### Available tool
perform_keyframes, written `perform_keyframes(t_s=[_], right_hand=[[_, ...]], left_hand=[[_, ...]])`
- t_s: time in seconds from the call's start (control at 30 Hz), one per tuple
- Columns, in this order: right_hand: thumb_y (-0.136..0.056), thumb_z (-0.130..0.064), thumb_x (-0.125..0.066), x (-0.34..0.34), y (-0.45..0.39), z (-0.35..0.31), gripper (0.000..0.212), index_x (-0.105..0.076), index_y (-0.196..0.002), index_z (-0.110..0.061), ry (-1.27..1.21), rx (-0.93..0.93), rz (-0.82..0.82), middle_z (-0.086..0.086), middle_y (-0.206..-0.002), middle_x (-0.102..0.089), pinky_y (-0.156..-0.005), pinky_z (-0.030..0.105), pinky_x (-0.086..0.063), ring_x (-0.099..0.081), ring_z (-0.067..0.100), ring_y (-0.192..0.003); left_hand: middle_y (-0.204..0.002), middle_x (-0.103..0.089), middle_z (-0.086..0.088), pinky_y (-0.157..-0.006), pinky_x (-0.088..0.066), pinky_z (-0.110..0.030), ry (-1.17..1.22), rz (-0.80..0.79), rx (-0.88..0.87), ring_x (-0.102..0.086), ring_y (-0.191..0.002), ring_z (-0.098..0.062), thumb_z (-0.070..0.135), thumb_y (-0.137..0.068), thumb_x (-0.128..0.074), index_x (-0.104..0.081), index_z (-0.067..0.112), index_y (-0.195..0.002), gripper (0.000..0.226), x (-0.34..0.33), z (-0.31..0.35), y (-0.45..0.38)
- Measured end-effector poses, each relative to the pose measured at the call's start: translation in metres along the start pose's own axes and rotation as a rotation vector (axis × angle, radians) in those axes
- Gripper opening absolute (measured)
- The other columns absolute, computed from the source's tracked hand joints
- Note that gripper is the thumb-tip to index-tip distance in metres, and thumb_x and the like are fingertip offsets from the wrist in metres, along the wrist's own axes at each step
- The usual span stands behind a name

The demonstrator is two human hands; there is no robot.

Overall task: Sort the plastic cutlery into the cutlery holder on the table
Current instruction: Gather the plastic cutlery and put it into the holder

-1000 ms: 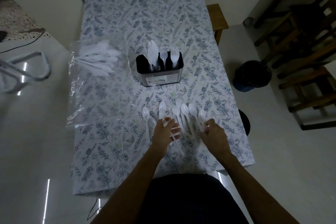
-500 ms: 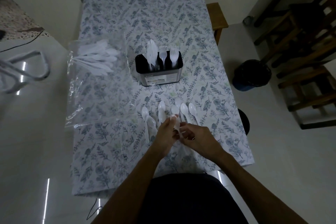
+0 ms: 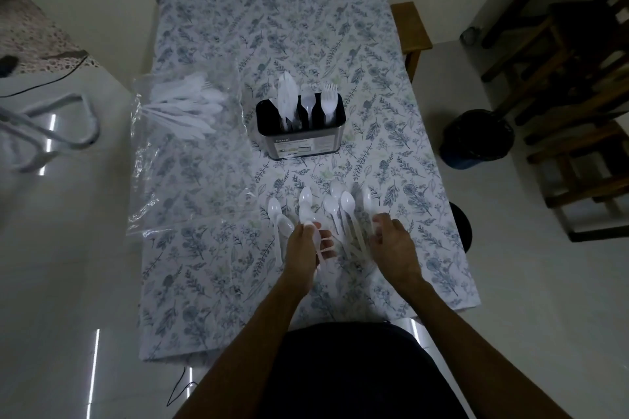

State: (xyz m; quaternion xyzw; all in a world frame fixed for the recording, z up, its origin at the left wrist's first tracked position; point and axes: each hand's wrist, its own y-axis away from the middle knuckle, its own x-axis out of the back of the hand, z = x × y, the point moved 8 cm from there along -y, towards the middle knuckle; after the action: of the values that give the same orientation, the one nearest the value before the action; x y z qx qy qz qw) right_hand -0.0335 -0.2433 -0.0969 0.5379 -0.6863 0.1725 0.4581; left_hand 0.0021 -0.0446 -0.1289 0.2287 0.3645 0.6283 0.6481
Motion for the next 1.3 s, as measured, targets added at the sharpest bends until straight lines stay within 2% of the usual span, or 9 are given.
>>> perform_keyframes(t_s=[0.17, 0.33, 0.4, 0.47, 0.6, 0.93, 1.03, 1.13, 1.3], right_hand=[[-0.091, -0.027, -0.067, -0.003, 0.034, -0.054, 0.03, -0.067, -0.121, -0.025, -0.224, 0.275, -0.128, 0.0, -0.087, -0.062, -0.069, 0.019, -0.055, -0.061, 0.005, -0.071], [-0.087, -0.025, -0.071, -0.02, 0.054, -0.075, 0.031, -0.071, -0.118, -0.028, -0.185, 0.34, -0.241, 0.004, -0.089, -0.066, -0.074, 0.028, -0.054, -0.063, 0.012, -0.074], [-0.092, -0.028, -0.068, -0.019, 0.053, -0.081, 0.019, -0.074, -0.11, -0.028, -0.222, 0.39, -0.245, 0.0, -0.085, -0.068, -0.07, 0.02, -0.052, -0.062, 0.006, -0.07], [-0.097, -0.034, -0.062, -0.015, 0.039, -0.072, 0.015, -0.071, -0.108, -0.03, -0.216, 0.335, -0.177, -0.002, -0.084, -0.066, -0.068, 0.02, -0.052, -0.062, 0.005, -0.071], [-0.096, -0.024, -0.061, -0.014, 0.002, -0.033, 0.018, -0.057, -0.11, -0.013, -0.05, 0.078, -0.005, 0.007, -0.095, -0.058, -0.065, 0.03, -0.051, -0.06, 0.022, -0.08], [-0.092, -0.022, -0.067, -0.009, -0.007, -0.04, 0.023, -0.062, -0.114, -0.022, -0.136, 0.14, -0.043, 0.004, -0.092, -0.065, -0.067, 0.032, -0.059, -0.066, 0.015, -0.075], [-0.092, -0.031, -0.067, -0.021, 0.021, -0.07, 0.027, -0.067, -0.119, -0.028, -0.152, 0.311, -0.258, 0.001, -0.09, -0.067, -0.071, 0.028, -0.057, -0.065, 0.011, -0.074], [-0.089, -0.03, -0.07, -0.028, 0.039, -0.085, 0.022, -0.073, -0.111, -0.025, -0.12, 0.382, -0.35, -0.008, -0.084, -0.064, -0.07, 0.019, -0.047, -0.058, 0.005, -0.07], [-0.095, -0.055, -0.047, -0.034, 0.019, -0.068, 0.036, -0.067, -0.105, -0.027, -0.021, 0.335, -0.192, -0.004, -0.09, -0.055, -0.067, 0.025, -0.048, -0.053, 0.008, -0.079]], left_hand=[[-0.074, -0.062, -0.008, -0.055, -0.049, -0.029, 0.098, -0.05, 0.016, -0.061, -0.059, -0.017, 0.029, -0.11, -0.042, -0.06, 0.006, -0.095, 0.033, -0.004, 0.004, 0.001], [-0.079, -0.061, -0.008, -0.055, -0.055, -0.031, 0.184, 0.045, 0.098, -0.063, -0.061, -0.017, 0.048, -0.106, -0.047, -0.058, 0.006, -0.112, 0.044, -0.004, 0.001, 0.002], [-0.091, -0.068, -0.018, -0.073, -0.061, -0.038, 0.106, 0.073, 0.06, -0.069, -0.079, -0.029, 0.051, -0.104, -0.05, -0.063, 0.002, -0.11, 0.051, 0.004, -0.001, 0.0], [-0.096, -0.067, -0.025, -0.08, -0.057, -0.045, 0.101, 0.003, 0.026, -0.066, -0.087, -0.038, 0.049, -0.104, -0.05, -0.066, 0.002, -0.104, 0.05, 0.007, -0.003, -0.002], [-0.078, -0.059, -0.007, -0.061, -0.04, -0.03, 0.189, 0.029, 0.089, -0.051, -0.063, -0.016, 0.044, -0.106, -0.047, -0.064, 0.012, -0.1, 0.036, 0.009, 0.003, 0.004], [-0.071, -0.052, -0.001, -0.061, -0.042, -0.028, 0.241, -0.015, 0.081, -0.048, -0.059, -0.012, 0.038, -0.107, -0.048, -0.058, 0.012, -0.092, 0.031, 0.014, 0.003, 0.005], [-0.097, -0.066, -0.015, -0.08, -0.054, -0.039, 0.229, -0.091, 0.045, -0.066, -0.086, -0.026, 0.046, -0.102, -0.053, -0.062, 0.006, -0.11, 0.041, 0.007, 0.006, 0.002], [-0.121, -0.053, -0.017, -0.088, -0.051, -0.043, 0.193, -0.057, 0.044, -0.054, -0.106, -0.032, 0.032, -0.108, -0.049, -0.058, 0.008, -0.116, 0.027, 0.01, 0.003, -0.001], [-0.074, -0.054, -0.015, -0.064, -0.047, -0.036, 0.089, 0.027, 0.002, -0.053, -0.069, -0.025, 0.01, -0.105, -0.041, -0.058, 0.004, -0.081, 0.029, 0.028, -0.002, 0.0]])
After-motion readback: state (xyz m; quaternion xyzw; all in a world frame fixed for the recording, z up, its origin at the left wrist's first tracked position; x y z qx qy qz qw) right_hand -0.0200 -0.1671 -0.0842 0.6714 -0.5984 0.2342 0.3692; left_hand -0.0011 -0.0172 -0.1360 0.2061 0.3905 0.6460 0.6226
